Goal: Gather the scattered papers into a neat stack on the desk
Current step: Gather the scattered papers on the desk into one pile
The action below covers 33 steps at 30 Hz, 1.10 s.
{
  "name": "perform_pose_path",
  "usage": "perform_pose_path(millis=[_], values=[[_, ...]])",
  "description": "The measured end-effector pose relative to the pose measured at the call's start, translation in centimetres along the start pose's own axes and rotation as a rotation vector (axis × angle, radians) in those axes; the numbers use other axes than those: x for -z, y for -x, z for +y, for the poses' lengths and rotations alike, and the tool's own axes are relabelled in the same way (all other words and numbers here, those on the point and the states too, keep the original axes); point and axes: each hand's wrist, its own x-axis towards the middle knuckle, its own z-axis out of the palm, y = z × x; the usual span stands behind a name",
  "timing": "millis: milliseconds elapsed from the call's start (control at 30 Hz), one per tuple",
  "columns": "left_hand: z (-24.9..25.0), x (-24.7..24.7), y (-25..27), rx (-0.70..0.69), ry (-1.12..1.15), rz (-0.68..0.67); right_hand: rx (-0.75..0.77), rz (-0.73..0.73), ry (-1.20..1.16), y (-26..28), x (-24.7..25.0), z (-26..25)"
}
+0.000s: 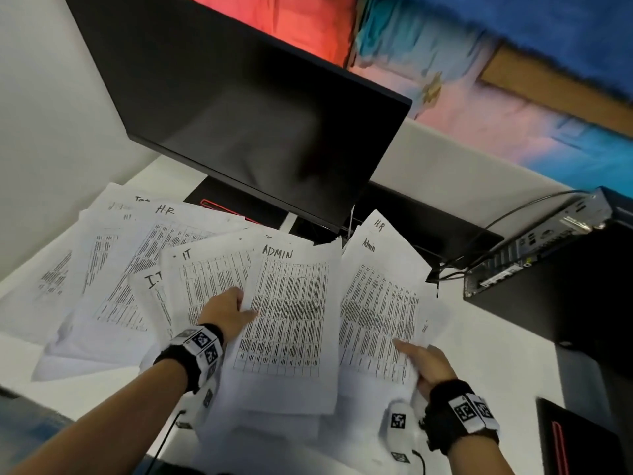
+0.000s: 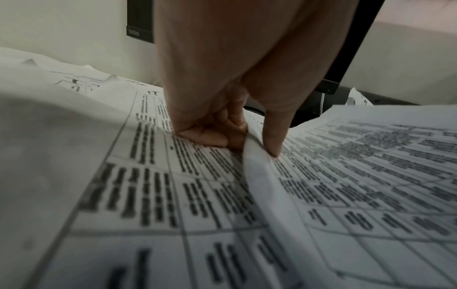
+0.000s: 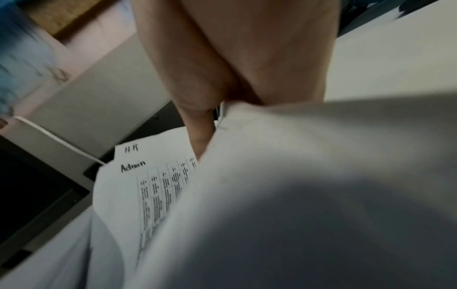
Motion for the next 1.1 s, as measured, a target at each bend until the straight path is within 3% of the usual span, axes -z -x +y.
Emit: perform_pose_path(millis=[200, 300, 400, 467, 566, 733, 866, 1000, 1100], values=[[-0.1, 1.3, 0.0, 0.000, -0.061, -0.021, 0.418, 0.257, 0.166, 4.3, 3.6, -1.7], [0.1, 1.7, 0.3, -0.029, -0.035, -0.052, 0.552, 0.365, 0.108, 8.2, 5.4, -3.1], [-0.4, 2.7, 0.6, -0.072, 0.000, 0.031, 0.634, 0.406, 0.002, 12.6, 5.9, -4.9], [-1.3, 3.7, 0.9, -0.057, -0.032, 0.170, 0.585, 0.265, -0.186, 13.9, 5.6, -5.1], [-3.1, 5.7, 1.7, 0.085, -0.041, 0.359, 0.384, 0.163, -0.220, 12.0, 3.2, -2.2], [-6.4, 6.8, 2.4, 0.195, 0.026, 0.472, 0.093, -0.009, -0.143, 7.6, -3.1, 3.4], [-5.6, 7.1, 2.5, 0.378, 0.040, 0.418, 0.057, -0.228, -0.013, 4.6, -6.4, 6.0], [-4.5, 6.9, 1.9, 0.521, 0.125, 0.425, 0.129, -0.223, 0.120, 2.1, -7.9, 5.4], [-3.6, 6.0, 1.6, 0.515, 0.521, 0.494, 0.127, -0.217, 0.213, 1.1, -8.3, 5.0]])
